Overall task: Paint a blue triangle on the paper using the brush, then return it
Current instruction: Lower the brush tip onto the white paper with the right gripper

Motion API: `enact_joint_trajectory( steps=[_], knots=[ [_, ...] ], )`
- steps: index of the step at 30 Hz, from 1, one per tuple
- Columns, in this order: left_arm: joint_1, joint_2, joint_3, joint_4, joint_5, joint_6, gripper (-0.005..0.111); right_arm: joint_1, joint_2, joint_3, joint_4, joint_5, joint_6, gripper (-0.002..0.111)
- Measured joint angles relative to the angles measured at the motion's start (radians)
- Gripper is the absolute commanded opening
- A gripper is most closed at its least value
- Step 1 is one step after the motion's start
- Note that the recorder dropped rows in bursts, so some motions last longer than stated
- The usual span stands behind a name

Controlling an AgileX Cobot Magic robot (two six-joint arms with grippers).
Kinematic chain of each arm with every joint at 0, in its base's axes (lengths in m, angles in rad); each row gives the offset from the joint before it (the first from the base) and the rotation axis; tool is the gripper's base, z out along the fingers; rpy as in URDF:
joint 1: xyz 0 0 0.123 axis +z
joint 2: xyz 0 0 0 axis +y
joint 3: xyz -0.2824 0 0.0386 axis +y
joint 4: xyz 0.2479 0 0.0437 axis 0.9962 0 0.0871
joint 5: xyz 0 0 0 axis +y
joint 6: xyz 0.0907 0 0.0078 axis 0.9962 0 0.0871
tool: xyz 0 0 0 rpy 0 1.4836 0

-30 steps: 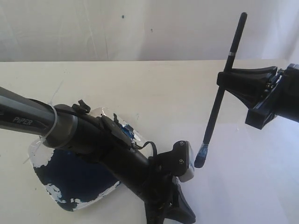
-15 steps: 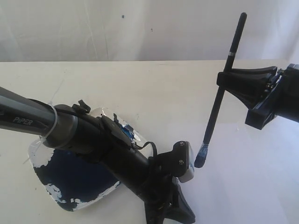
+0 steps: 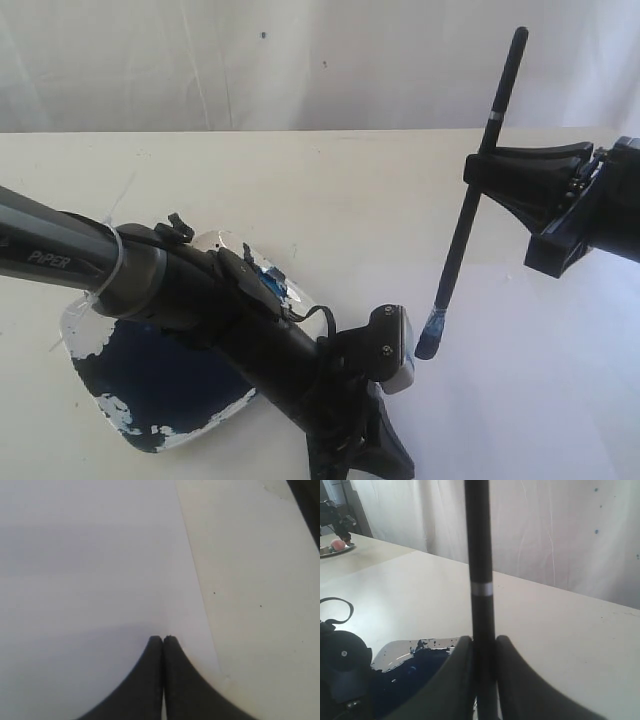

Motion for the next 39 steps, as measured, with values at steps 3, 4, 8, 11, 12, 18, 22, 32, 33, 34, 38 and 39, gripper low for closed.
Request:
enact_joint_trajectory(
  steps=[3,4,8,11,12,18,22,32,33,34,38,39],
  knots=[
    [0.0,0.0,0.0,0.002,-0.002,-0.002,0.0,0.0,0.0,0.0,0.0,0.0,0.0,0.0],
    [0.0,0.0,0.0,0.002,-0.002,-0.002,0.0,0.0,0.0,0.0,0.0,0.0,0.0,0.0],
    [0.0,0.0,0.0,0.002,-0.011,-0.002,0.0,0.0,0.0,0.0,0.0,-0.003,0.0,0.0],
    [0.0,0.0,0.0,0.002,-0.015,-0.002,0.0,0.0,0.0,0.0,0.0,-0.012,0.0,0.0],
    [0.0,0.0,0.002,0.004,-0.017,-0.002,0.0,0.0,0.0,0.0,0.0,-0.014,0.0,0.0],
    [0.0,0.002,0.004,0.006,-0.017,-0.004,0.0,0.0,0.0,0.0,0.0,-0.016,0.0,0.0],
    [0.0,0.004,0.004,0.006,-0.017,-0.004,0.0,0.0,0.0,0.0,0.0,-0.014,-0.014,0.0],
    [0.0,0.019,0.004,-0.005,0.003,-0.015,0.0,0.0,0.135,0.0,0.098,-0.07,-0.149,0.0],
    [0.0,0.019,0.004,-0.004,0.003,-0.018,0.0,0.0,0.148,0.0,0.109,-0.077,-0.16,0.0],
    [0.0,0.019,0.004,-0.004,0.003,-0.03,0.0,0.0,0.167,0.0,0.119,-0.084,-0.183,0.0],
    [0.0,0.019,0.004,-0.004,0.003,-0.037,0.0,0.0,0.208,0.0,0.137,-0.086,-0.214,0.0],
    [0.0,0.019,0.004,-0.003,0.003,-0.039,0.0,0.0,0.218,0.0,0.146,-0.091,-0.222,0.0]
  ],
)
